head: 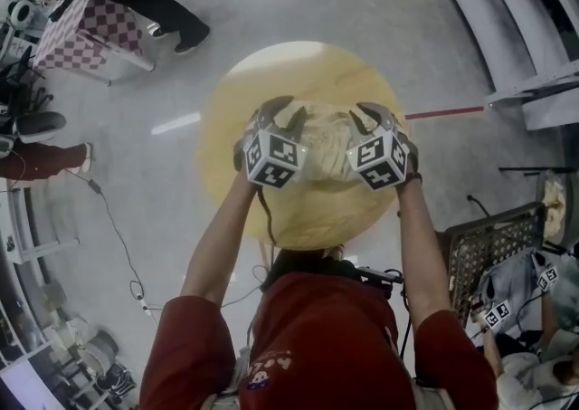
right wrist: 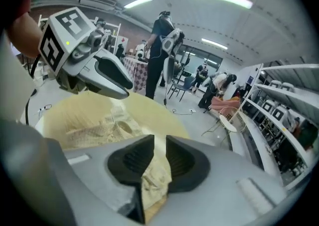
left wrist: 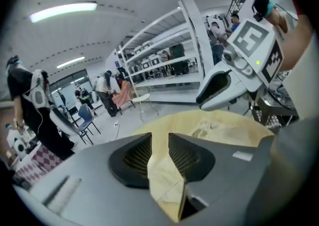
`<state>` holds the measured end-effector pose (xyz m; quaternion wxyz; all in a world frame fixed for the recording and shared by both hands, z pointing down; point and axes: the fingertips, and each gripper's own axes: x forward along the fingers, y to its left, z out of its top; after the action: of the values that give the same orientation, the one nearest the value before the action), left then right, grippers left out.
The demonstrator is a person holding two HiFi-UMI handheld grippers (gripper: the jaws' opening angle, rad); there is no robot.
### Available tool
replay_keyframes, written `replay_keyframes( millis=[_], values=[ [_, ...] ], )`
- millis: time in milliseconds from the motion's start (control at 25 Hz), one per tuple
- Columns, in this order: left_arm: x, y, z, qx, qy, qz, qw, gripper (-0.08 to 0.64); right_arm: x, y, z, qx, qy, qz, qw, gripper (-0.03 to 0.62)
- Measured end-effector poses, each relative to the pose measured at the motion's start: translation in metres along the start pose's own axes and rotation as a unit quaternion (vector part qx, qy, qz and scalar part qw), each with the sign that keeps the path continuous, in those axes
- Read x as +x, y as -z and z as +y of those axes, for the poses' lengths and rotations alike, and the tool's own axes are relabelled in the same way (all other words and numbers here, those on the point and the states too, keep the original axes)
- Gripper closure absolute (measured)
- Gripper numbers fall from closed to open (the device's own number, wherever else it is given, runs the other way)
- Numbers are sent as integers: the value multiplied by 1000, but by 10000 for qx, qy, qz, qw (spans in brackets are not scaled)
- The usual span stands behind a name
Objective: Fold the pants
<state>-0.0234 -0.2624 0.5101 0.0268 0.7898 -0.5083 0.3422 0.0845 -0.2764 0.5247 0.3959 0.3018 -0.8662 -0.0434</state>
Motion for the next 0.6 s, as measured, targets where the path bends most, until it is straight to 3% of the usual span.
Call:
replay_keyframes(
  millis=[200, 400, 600],
  values=[
    [-38, -22, 2, -783, -765, -736, 9913, 459, -39, -27, -5, 689, 412, -884, 9928, 522],
    [-88, -52, -4, -1198, -1559, -1566, 9679, 469, -89, -51, -11, 1293, 860, -1830, 9708, 522],
    [-147, -69, -20, -1427, -2036, -2162, 9441, 517, -145, -72, 2, 1537, 1009, -2464, 9516, 522]
  ],
)
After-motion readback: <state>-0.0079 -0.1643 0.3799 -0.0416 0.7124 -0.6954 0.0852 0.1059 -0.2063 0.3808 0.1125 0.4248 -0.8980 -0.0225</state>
